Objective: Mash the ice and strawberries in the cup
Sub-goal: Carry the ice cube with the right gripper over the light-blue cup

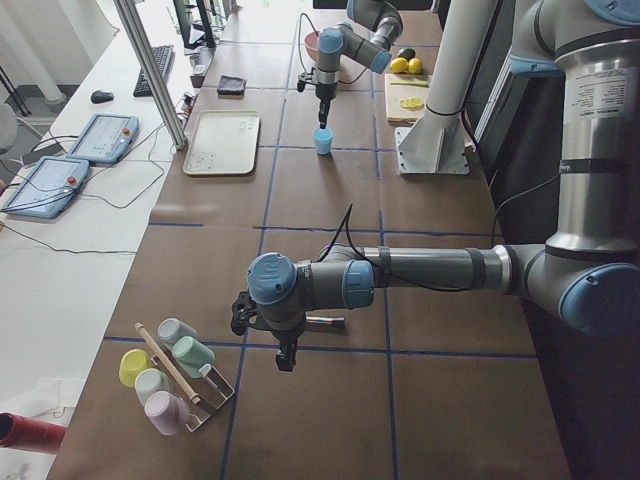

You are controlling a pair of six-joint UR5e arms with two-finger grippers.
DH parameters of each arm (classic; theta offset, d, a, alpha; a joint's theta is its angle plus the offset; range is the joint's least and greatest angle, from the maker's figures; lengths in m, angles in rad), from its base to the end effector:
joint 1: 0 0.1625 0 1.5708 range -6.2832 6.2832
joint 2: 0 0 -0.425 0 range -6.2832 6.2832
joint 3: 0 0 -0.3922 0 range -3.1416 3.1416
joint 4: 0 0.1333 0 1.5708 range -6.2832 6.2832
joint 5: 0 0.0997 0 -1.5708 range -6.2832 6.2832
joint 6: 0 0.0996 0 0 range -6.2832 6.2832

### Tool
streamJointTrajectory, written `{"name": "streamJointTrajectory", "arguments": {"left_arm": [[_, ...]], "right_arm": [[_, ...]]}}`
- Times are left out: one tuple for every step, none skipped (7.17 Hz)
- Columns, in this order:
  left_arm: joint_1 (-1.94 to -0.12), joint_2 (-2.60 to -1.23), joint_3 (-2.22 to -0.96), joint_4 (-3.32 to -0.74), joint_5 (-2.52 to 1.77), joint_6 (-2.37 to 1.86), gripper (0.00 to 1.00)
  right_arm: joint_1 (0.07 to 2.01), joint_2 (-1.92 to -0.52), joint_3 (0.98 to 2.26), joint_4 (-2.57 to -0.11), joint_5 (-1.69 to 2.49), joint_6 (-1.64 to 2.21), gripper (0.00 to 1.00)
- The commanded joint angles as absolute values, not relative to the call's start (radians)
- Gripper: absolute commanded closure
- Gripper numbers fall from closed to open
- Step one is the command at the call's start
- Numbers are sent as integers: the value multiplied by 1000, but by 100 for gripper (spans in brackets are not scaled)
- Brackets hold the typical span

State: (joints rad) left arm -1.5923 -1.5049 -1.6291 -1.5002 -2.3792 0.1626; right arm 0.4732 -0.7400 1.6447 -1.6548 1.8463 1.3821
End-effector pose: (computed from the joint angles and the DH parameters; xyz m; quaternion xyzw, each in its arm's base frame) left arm -0.0711 -0.4568 0.6659 0.0003 0.3946 0.0494 0.9175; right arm -0.5696 -0.4109 0.1331 0.0093 -0.4146 0.0745 0.9069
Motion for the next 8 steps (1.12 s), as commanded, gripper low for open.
{"name": "streamJointTrajectory", "arguments": {"left_arm": [[-1592, -1506, -1629, -1500, -2379, 163, 0], [-1592, -1506, -1629, -1500, -2379, 163, 0], [-1592, -1509, -1631, -1499, -2379, 163, 0], [-1592, -1509, -1629, -1500, -2378, 163, 0], [-1592, -1509, -1629, -1499, -2378, 163, 0], [-1592, -1509, -1631, -1499, -2378, 163, 0], [-1592, -1509, -1629, -1500, -2378, 163, 0], [-1592, -1511, -1629, -1500, -2378, 163, 0]], "right_arm": [[472, -736, 1644, -1652, 1845, 1382, 64], [472, -730, 1644, -1652, 1845, 1381, 39], [472, -730, 1647, -1652, 1845, 1381, 22], [472, -730, 1647, -1652, 1845, 1381, 15], [472, -730, 1647, -1654, 1844, 1381, 1], [474, -730, 1649, -1654, 1844, 1381, 1], [474, -730, 1654, -1654, 1845, 1381, 1], [474, -729, 1655, -1654, 1844, 1381, 1]]}}
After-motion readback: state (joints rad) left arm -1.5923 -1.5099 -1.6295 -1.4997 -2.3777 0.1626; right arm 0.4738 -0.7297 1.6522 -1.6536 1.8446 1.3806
